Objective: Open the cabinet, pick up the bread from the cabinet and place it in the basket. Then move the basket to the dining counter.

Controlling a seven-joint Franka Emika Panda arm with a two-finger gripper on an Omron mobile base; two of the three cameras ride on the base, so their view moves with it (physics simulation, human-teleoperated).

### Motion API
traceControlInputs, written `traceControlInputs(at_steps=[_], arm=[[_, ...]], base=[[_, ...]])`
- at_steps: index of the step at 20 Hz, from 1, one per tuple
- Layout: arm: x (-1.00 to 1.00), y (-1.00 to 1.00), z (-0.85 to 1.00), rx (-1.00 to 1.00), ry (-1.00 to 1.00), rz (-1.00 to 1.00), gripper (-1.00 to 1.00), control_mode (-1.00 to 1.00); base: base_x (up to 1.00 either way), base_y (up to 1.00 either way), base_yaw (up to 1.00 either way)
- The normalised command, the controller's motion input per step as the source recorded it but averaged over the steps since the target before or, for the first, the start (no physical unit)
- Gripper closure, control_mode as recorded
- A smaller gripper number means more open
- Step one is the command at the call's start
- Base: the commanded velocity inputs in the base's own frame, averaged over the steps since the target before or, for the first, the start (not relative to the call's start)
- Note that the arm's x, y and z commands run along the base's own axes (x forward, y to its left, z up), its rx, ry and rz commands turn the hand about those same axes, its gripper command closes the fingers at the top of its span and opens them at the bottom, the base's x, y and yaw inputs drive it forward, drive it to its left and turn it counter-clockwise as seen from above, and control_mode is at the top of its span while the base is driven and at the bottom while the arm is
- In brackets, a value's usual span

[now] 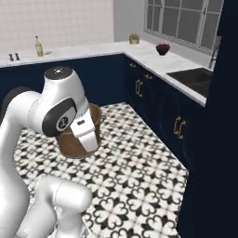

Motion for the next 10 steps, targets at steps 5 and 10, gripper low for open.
traceControlInputs(at_steps=[5, 10], arm=[[0.0, 0.0, 0.0, 0.0, 0.0, 0.0, 1.0, 1.0], [0.0, 0.0, 0.0, 0.0, 0.0, 0.0, 1.0, 1.0]], base=[[0.67, -0.08, 0.83], [1.0, -0.46, 0.41]])
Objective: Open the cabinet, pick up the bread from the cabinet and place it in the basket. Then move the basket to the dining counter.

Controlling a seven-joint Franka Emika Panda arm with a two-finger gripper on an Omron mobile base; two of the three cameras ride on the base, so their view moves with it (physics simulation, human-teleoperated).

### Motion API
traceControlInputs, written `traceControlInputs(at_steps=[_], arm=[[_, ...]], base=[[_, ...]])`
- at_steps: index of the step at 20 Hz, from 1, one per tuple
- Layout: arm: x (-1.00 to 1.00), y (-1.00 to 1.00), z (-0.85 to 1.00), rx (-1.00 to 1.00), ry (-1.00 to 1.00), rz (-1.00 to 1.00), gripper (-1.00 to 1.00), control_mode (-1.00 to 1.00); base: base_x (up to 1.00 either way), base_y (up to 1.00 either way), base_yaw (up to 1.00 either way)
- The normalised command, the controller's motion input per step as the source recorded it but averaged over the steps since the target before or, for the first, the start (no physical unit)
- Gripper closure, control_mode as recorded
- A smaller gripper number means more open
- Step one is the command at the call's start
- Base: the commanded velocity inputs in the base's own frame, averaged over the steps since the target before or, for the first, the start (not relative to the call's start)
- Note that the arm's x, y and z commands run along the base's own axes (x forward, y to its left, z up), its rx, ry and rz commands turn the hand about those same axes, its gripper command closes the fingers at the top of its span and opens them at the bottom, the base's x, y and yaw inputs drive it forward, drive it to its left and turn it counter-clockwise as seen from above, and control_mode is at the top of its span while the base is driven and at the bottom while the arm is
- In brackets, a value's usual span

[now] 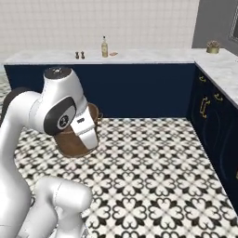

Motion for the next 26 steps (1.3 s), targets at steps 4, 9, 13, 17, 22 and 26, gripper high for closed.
traceControlInputs(at_steps=[4, 9, 13, 17, 22, 26], arm=[[0.0, 0.0, 0.0, 0.0, 0.0, 0.0, 1.0, 1.0], [0.0, 0.0, 0.0, 0.0, 0.0, 0.0, 1.0, 1.0], [0.0, 0.0, 0.0, 0.0, 0.0, 0.0, 1.0, 1.0], [0.0, 0.0, 0.0, 0.0, 0.0, 0.0, 1.0, 1.0], [0.0, 0.0, 0.0, 0.0, 0.0, 0.0, 1.0, 1.0], [0.0, 0.0, 0.0, 0.0, 0.0, 0.0, 1.0, 1.0]], base=[[1.0, -0.7, 0.27], [1.0, -0.71, 0.26], [1.0, -0.71, 0.26], [1.0, -0.48, 0.13], [1.0, -0.11, -0.01], [1.0, 0.0, -0.08]])
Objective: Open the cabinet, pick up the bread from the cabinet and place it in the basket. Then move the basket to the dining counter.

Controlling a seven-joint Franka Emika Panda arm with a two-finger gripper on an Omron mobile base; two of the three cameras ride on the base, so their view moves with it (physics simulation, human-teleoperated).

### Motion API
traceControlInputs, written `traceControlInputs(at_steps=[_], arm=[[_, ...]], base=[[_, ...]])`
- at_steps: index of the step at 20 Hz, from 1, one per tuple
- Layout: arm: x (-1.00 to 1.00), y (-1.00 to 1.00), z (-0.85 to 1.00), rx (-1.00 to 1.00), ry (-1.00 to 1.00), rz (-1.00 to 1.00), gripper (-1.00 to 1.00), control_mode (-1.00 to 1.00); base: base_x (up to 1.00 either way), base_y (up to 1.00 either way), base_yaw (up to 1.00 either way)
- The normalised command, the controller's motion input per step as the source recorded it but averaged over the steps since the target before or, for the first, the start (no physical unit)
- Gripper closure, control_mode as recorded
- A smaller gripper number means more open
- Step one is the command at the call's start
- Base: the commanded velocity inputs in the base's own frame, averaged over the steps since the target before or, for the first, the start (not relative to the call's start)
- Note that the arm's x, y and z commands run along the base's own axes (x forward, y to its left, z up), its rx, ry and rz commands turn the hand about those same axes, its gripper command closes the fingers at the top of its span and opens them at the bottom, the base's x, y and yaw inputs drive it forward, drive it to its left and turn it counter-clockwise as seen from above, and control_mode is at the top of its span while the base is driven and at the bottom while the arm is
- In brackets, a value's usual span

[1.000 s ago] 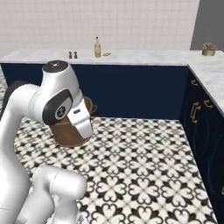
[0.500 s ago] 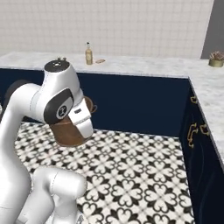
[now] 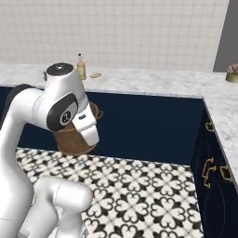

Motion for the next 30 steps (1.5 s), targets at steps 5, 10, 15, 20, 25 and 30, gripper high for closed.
traceControlInputs(at_steps=[5, 10, 15, 20, 25, 30], arm=[[0.0, 0.0, 0.0, 0.0, 0.0, 0.0, 1.0, 1.0], [0.0, 0.0, 0.0, 0.0, 0.0, 0.0, 1.0, 1.0], [0.0, 0.0, 0.0, 0.0, 0.0, 0.0, 1.0, 1.0], [0.0, 0.0, 0.0, 0.0, 0.0, 0.0, 1.0, 1.0], [0.0, 0.0, 0.0, 0.0, 0.0, 0.0, 1.0, 1.0], [0.0, 0.0, 0.0, 0.0, 0.0, 0.0, 1.0, 1.0]], base=[[1.0, -0.16, -0.02], [1.0, -0.45, -0.01], [1.0, -0.47, -0.01], [1.0, -0.11, -0.01], [1.0, 0.0, 0.0], [0.97, -0.02, 0.0]])
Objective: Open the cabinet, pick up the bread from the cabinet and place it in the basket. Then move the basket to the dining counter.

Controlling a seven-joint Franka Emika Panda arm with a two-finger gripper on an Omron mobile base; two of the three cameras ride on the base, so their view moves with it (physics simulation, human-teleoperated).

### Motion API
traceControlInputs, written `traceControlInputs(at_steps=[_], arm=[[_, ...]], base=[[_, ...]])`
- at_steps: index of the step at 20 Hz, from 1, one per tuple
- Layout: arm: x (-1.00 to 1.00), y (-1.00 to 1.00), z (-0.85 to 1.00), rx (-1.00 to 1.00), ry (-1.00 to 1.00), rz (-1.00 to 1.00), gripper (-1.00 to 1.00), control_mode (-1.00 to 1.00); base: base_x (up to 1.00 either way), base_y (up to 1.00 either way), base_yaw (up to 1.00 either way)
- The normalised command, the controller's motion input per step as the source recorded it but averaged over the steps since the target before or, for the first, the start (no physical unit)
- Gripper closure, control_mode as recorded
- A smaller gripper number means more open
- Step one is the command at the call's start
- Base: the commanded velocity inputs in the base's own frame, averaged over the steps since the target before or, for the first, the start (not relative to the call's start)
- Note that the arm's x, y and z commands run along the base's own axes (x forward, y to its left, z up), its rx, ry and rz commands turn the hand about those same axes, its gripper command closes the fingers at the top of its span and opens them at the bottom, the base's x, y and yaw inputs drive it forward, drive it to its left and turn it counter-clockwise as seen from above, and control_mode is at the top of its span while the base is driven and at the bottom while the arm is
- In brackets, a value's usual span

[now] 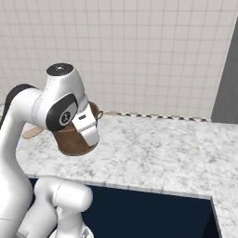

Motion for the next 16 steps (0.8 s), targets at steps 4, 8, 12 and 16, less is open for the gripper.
traceControlInputs(at_steps=[4, 8, 12, 16], arm=[[0.76, -0.07, -0.52, 0.0, 0.0, 0.07, 1.0, -1.0], [1.0, -0.05, -0.66, 0.02, 0.0, 0.08, 1.0, -1.0], [1.0, -0.02, -0.55, 0.03, 0.0, 0.06, 1.0, -1.0], [1.0, 0.01, -0.44, 0.0, 0.08, 0.0, 1.0, -1.0]], base=[[0.0, 0.0, 0.0], [0.0, 0.0, 0.0], [0.0, 0.0, 0.0], [0.0, 0.0, 0.0]])
